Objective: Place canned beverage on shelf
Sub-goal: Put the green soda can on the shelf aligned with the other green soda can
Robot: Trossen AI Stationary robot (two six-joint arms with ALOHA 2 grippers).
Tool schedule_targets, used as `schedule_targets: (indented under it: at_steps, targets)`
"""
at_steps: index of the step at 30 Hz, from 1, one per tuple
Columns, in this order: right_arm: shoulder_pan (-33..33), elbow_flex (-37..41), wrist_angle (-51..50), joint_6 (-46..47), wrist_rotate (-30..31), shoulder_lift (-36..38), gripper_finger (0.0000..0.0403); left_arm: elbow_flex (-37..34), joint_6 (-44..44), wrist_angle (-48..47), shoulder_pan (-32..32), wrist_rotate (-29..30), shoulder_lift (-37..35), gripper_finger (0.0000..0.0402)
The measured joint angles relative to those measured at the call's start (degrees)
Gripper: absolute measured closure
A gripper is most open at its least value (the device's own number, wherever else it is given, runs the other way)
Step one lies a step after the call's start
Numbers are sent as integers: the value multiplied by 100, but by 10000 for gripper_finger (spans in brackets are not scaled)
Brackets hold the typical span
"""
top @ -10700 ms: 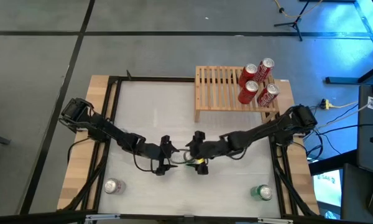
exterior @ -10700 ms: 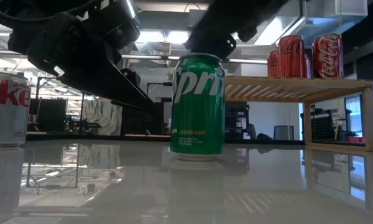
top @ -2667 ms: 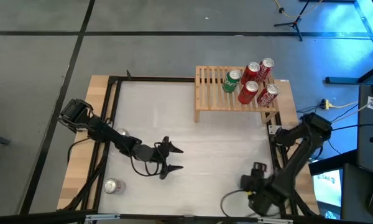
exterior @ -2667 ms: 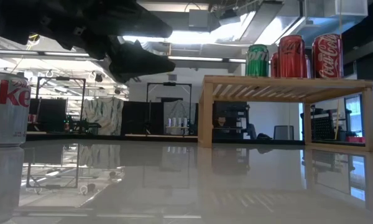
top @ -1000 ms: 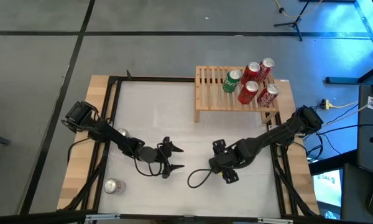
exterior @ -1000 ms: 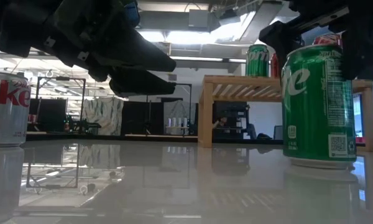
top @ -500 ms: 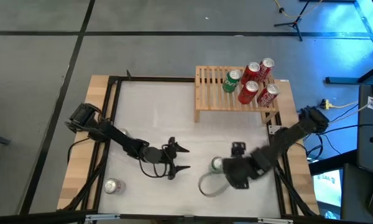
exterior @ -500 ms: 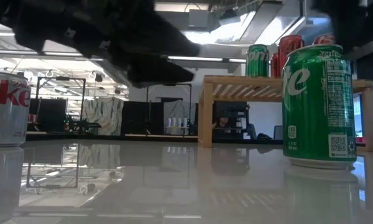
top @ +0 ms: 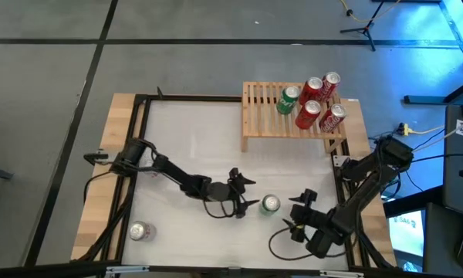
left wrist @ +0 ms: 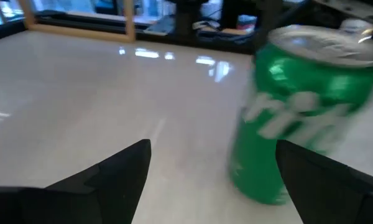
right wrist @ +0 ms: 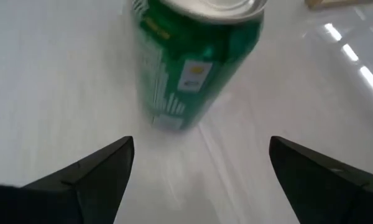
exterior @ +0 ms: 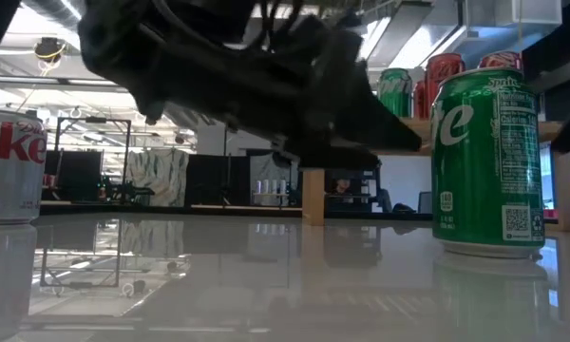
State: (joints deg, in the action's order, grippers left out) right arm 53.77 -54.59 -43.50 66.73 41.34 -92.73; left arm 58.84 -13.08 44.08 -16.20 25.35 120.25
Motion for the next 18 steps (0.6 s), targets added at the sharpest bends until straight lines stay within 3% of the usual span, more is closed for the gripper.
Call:
schedule_targets:
  at_steps: [6, 11, 18]
  targets:
    - [-281, 505, 1152, -247, 435, 0, 36, 135, -116, 30, 227, 450, 141, 67]
    - [-440, 572, 1381, -483, 711, 0, 36, 136, -173, 245, 275, -35, 138, 67]
    - [-539, 571, 1309, -720, 541, 0, 36, 143, -158, 180, 104, -266, 131, 67]
